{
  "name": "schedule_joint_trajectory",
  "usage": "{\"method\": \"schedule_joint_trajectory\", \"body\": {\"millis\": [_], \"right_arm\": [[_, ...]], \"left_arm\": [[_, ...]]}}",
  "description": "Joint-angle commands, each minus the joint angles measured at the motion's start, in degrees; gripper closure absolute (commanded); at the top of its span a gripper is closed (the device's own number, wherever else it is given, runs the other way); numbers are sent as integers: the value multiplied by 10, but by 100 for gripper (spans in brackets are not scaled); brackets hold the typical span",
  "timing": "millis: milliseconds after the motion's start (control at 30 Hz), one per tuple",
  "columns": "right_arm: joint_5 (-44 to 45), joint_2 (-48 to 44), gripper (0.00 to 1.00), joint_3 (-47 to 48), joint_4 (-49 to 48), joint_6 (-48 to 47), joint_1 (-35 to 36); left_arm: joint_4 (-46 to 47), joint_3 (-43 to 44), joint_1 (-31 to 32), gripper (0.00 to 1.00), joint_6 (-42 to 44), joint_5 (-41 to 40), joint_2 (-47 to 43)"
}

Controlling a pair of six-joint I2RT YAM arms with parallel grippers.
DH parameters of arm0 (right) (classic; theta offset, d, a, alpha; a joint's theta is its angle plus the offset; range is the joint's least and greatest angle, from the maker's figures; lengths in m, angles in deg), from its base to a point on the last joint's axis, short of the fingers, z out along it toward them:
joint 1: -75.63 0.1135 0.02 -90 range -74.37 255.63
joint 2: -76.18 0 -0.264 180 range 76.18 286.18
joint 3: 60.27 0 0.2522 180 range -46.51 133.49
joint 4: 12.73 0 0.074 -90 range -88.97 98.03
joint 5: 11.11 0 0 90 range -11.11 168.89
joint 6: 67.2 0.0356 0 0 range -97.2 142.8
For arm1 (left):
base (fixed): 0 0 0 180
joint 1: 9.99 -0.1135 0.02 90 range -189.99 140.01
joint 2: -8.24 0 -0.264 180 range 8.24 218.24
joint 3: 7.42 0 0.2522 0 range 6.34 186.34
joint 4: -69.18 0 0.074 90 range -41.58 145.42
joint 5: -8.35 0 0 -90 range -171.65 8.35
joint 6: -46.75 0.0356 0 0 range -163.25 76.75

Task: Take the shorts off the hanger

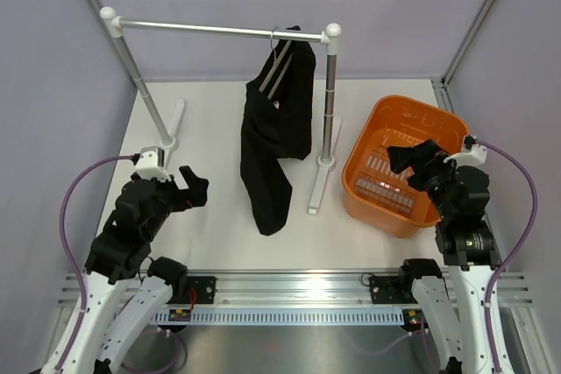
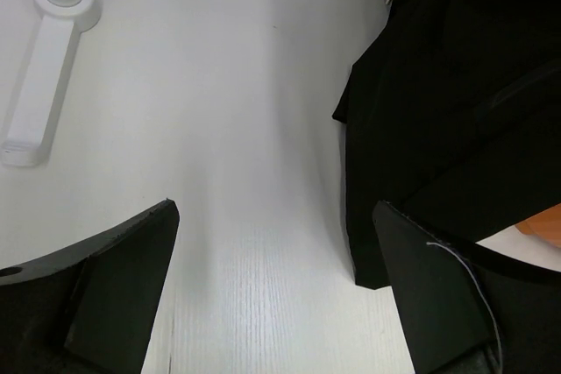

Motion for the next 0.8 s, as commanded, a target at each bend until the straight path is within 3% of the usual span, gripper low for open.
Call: {"method": "schedule_joint_trajectory", "body": {"millis": [0,167,300,433,667,767], "right_arm": [[5,-8,1,13,10,-14,-2],[1,-7,1,13,28,-31,-2],[-8,-8,1,4,18,-38,-2],[-13,-2,1,10,13,-37,-2],[-42,34,0,15,-11,-31,-2],[-54,51,0,17,-15,-33,-2]], "left_arm": [[31,11,-2,1,11,20,-5],[44,53,-2,1,24,16,9],[58,148,-2,1,45,-6,60],[113,231,-2,1,57,11,151],[135,453,-2,1,92,77,330],[174,479,-2,1,105,115,372]]}}
